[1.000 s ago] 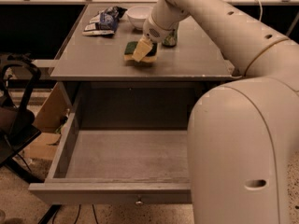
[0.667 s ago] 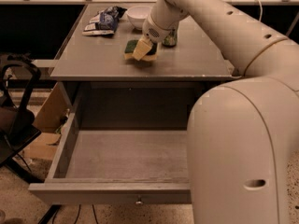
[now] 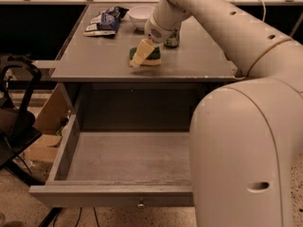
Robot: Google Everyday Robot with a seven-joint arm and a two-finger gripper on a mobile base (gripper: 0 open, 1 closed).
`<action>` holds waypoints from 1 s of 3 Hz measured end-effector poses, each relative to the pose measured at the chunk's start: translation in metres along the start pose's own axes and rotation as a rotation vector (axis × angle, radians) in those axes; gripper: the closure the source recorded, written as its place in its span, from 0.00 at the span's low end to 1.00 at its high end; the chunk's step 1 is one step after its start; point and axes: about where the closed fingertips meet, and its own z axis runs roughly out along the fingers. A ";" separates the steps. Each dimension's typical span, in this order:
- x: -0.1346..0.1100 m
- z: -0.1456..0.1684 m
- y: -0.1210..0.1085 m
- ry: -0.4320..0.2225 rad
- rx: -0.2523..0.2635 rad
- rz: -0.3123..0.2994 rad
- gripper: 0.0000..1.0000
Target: Pick sponge from top drawer and place on counter
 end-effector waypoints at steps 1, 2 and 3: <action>0.000 0.001 0.000 -0.001 -0.002 0.000 0.00; -0.016 -0.020 0.003 -0.019 -0.009 -0.053 0.00; -0.025 -0.077 -0.001 -0.055 0.013 -0.098 0.00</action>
Offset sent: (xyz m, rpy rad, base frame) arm -0.0115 0.0059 0.0723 0.0069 -0.0727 0.1256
